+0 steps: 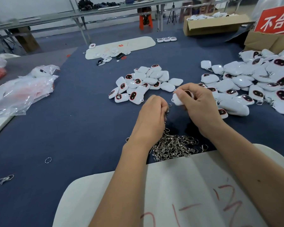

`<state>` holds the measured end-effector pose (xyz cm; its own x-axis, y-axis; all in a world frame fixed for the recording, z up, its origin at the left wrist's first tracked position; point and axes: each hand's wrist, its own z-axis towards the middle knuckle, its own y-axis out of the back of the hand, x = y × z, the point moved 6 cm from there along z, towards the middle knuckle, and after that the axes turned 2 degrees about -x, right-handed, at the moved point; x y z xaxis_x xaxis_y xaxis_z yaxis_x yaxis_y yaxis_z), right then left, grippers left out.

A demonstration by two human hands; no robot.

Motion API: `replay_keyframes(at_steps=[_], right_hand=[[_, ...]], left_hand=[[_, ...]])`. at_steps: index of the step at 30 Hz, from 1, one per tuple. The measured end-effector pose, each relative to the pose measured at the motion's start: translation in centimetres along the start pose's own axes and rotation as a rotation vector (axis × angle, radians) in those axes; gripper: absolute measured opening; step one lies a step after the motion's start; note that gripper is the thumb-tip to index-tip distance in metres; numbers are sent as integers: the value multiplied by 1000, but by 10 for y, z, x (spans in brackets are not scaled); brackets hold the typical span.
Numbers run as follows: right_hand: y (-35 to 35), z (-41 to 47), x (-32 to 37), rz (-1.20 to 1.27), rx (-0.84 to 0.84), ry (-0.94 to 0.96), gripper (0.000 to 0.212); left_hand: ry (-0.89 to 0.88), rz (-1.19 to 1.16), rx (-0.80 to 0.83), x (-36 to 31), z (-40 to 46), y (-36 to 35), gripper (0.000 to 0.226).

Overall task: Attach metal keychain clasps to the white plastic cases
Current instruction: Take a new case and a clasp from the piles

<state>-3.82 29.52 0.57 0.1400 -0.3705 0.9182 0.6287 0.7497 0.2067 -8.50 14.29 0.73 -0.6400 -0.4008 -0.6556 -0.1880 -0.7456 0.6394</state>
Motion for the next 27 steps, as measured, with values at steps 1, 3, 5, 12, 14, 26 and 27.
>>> replay_keyframes(at_steps=[1,3,5,12,14,26,27], right_hand=[[1,0,1,-16,-15,7,16],[0,0,2,-62,-12,7,17],[-1,-1,2,-103,0,15,18],[-5,-5,9,-177,40,41,17],[-4,-5,10,-184,37,46,17],[-4,-5,14,-194,8,40,16],[-4,-5,14,-197,0,39,16]], left_hand=[[6,-9,19,-2,-1,-2,22],[4,-31,58,-5,-2,-5,24],[-6,-39,84,-6,-3,-7,24],[8,-85,91,-4,-3,-8,22],[-1,-89,85,-4,-3,-8,23],[-16,-51,25,-14,-6,-6,33],[-22,-51,26,-15,-6,-6,31]])
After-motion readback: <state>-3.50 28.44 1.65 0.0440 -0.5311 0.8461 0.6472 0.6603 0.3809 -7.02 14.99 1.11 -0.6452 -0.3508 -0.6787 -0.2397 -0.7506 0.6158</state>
